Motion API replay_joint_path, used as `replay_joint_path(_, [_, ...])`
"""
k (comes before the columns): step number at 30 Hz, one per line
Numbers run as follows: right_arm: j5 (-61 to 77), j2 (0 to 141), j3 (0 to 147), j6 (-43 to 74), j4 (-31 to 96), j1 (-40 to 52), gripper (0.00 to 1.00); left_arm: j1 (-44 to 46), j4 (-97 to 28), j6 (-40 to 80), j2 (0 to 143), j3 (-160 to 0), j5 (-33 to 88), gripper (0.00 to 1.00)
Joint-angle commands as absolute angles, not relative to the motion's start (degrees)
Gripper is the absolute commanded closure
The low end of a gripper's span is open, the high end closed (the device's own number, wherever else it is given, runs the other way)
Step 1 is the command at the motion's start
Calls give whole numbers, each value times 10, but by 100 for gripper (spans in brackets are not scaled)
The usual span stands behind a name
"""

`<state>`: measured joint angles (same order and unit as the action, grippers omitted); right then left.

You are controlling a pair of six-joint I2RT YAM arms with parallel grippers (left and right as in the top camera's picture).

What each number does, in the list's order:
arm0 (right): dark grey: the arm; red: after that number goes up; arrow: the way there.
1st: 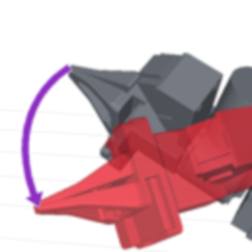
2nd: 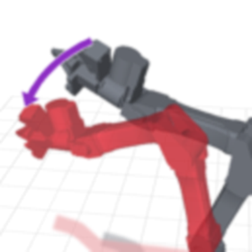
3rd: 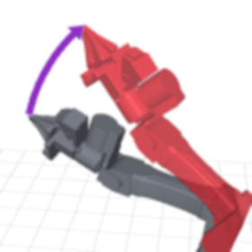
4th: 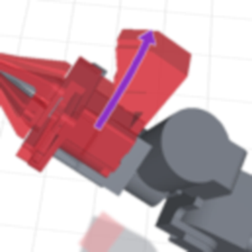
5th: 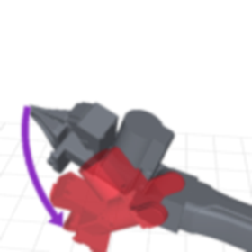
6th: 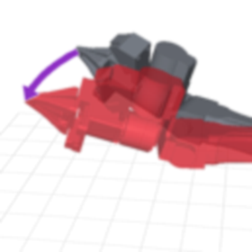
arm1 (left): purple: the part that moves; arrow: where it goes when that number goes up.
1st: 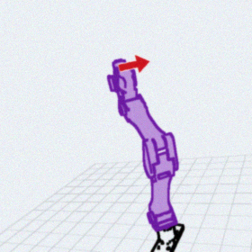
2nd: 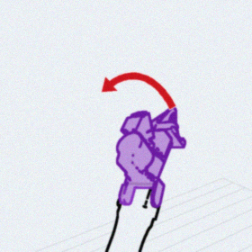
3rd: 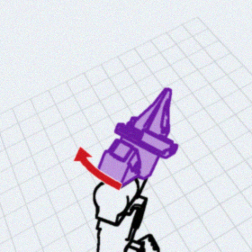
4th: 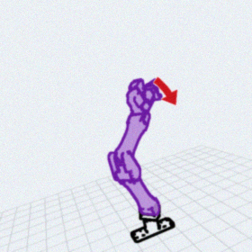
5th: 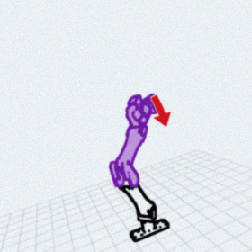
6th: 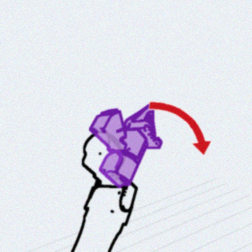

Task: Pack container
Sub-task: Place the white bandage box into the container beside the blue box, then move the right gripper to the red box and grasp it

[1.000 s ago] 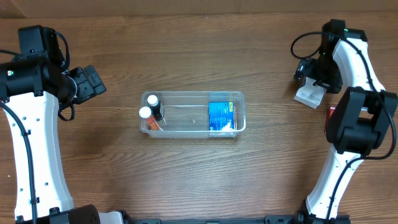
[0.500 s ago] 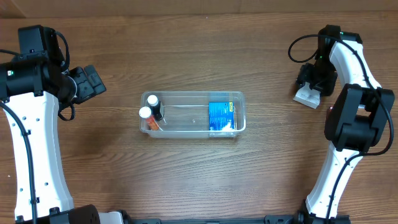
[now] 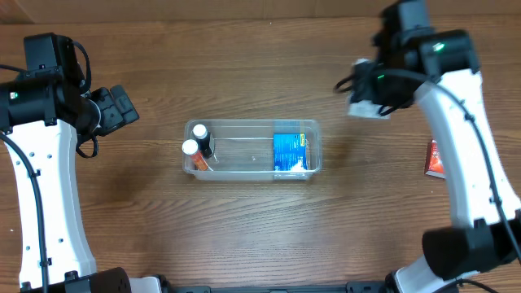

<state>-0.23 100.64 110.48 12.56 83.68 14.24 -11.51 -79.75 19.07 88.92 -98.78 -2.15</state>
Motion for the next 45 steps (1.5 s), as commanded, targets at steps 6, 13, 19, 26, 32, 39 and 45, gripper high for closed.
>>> replay_joint_path(6, [1,1047,1106,257,762,378,34,-116,-797,178,880,-995,-19,0])
replay_joint_path(13, [1,1154,1106,294,747,426,34,-116,-801,177,880,-995,-19,0])
replay_joint_path(19, [4,1218,1065,348,705,426,34,-116,-801,177,880,-995,-19,0])
replay_joint_path(26, [16,1219,1004,356,665,426,14,-116,-802,177,880,-995,-19,0])
replay_joint_path(32, [9,1216,1014,331,668,426,9,-116,-803,177,880,-995,-19,0])
replay_joint_path(39, [-126,1058,1149,328,754,352,5,-116,-804,171,880,-995,-19,0])
replay_joint_path(45, [-126,987,1135,310,837,25,0,-116,-806,167,880,-995,-19,0])
